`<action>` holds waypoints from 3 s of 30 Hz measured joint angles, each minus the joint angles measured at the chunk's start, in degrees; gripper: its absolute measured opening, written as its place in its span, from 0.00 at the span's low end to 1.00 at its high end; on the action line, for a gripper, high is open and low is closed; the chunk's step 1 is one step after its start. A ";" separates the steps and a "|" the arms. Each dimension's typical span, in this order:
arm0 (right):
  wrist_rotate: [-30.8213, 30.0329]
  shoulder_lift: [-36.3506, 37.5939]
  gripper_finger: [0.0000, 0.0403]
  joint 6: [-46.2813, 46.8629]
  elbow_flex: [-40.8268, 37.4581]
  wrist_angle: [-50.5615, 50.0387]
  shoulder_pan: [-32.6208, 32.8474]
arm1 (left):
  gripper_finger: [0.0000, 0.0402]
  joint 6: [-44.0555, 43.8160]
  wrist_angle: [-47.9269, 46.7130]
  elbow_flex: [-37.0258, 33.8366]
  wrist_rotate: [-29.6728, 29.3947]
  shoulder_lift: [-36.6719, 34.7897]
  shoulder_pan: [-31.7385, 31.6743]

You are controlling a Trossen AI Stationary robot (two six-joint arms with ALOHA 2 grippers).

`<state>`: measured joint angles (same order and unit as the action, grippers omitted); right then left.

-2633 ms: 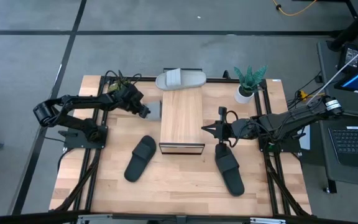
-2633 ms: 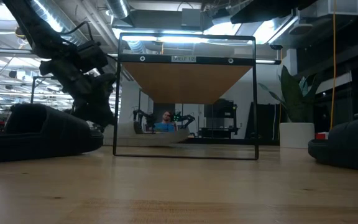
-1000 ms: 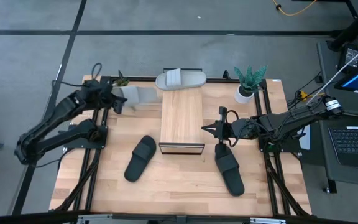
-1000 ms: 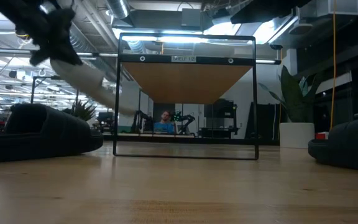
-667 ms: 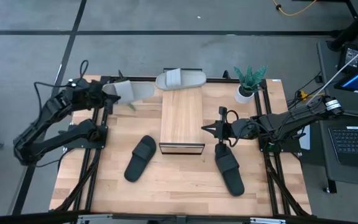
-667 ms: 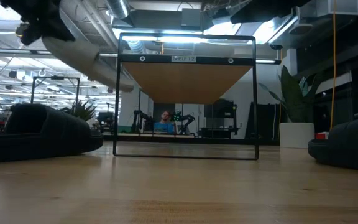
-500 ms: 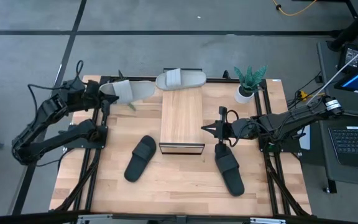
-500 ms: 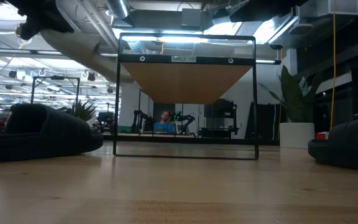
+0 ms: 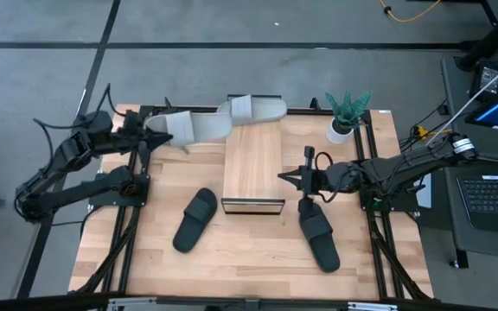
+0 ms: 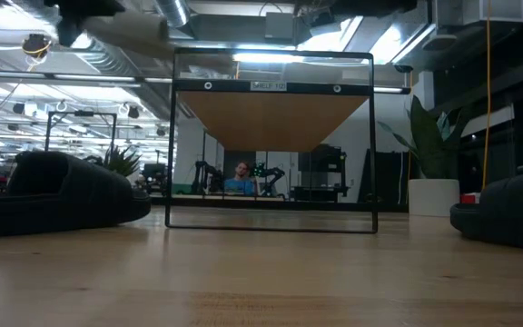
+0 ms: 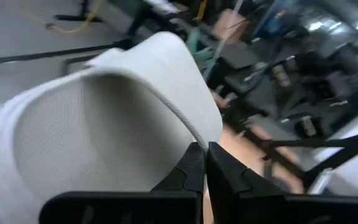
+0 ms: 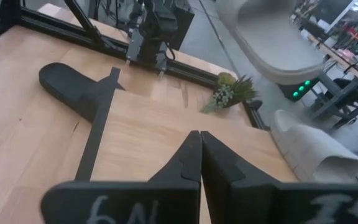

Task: Pick and place slides into the shelf
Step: Put the gray slide on the shelf

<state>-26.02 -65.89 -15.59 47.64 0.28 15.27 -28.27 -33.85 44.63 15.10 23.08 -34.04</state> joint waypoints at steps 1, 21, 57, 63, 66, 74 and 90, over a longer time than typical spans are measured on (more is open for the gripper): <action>0.00 0.09 0.01 -0.02 0.00 0.11 -0.02 | 0.00 -0.81 3.38 -1.48 0.54 0.16 0.68; 0.04 4.20 0.01 0.12 0.02 0.06 -0.11 | 0.00 -5.65 31.39 -14.26 -15.48 12.36 18.76; 0.12 4.17 0.01 0.08 0.02 -1.97 -0.09 | 0.00 -12.12 63.42 -14.24 -5.52 44.47 11.83; 0.11 4.15 0.01 0.07 0.02 -1.97 -0.09 | 0.00 -13.65 66.60 -14.24 -2.40 48.26 9.45; 0.11 4.15 0.01 0.04 0.02 -1.95 -0.09 | 0.00 -13.62 69.04 -14.20 -1.63 49.87 9.01; 0.09 4.15 0.01 -0.10 0.02 -1.95 -0.09 | 0.00 -13.56 70.00 -11.43 0.59 53.00 7.78; 0.09 4.13 0.01 0.08 0.04 -2.60 -0.09 | 0.13 -15.08 69.05 -9.74 -1.73 55.09 7.16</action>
<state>-25.93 -61.76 -15.51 47.68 -2.32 15.18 -43.35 35.20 34.89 13.37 78.17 -26.87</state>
